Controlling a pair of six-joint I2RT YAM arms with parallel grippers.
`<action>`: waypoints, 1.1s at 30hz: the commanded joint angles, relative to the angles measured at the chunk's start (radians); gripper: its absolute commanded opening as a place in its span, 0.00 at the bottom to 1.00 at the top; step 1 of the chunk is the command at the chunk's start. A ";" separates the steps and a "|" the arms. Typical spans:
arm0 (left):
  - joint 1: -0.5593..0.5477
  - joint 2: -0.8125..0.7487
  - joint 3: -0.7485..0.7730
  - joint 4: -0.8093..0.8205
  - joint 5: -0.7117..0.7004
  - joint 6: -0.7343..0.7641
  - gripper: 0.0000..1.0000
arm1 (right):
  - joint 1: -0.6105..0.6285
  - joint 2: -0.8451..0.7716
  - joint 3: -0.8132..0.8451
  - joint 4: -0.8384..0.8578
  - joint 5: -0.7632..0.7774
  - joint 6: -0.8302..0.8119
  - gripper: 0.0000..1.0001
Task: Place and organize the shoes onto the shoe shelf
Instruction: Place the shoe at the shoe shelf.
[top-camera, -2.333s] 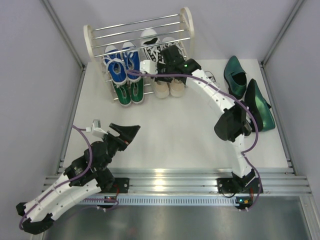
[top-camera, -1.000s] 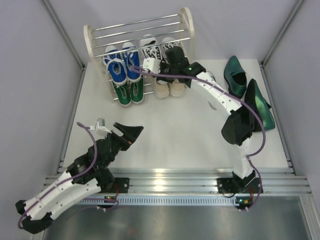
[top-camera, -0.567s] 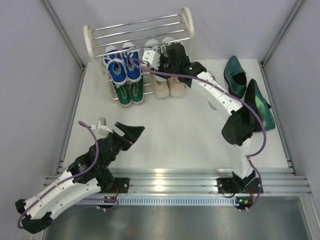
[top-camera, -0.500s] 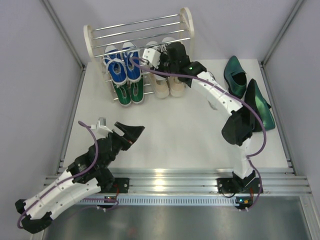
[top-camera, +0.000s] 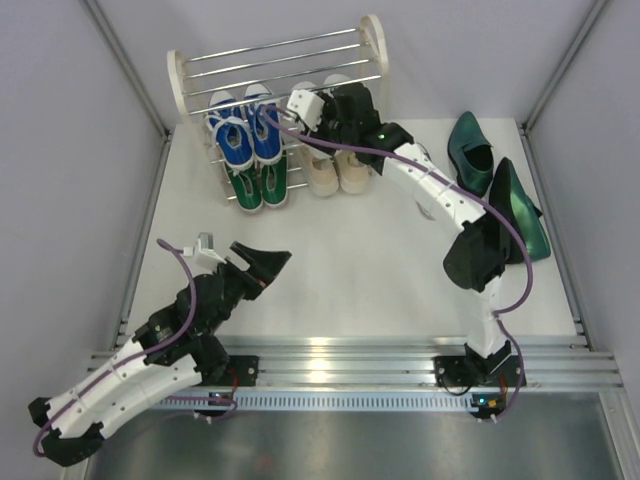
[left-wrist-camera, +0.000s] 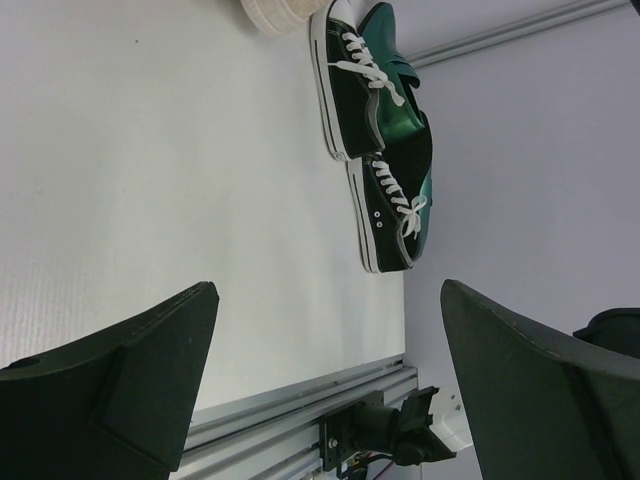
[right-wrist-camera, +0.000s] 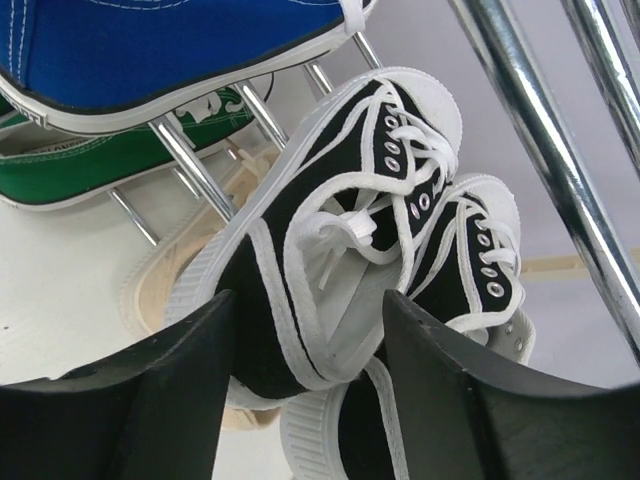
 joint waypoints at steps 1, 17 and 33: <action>0.002 0.014 0.056 0.054 0.008 0.021 0.98 | -0.020 -0.037 0.052 0.063 0.030 0.018 0.62; 0.002 0.106 0.154 0.051 0.004 0.077 0.98 | -0.037 -0.348 -0.143 0.036 -0.137 0.062 0.99; 0.002 0.402 0.264 0.039 0.108 0.087 0.98 | -0.542 -0.800 -0.663 -0.342 -0.559 0.182 0.99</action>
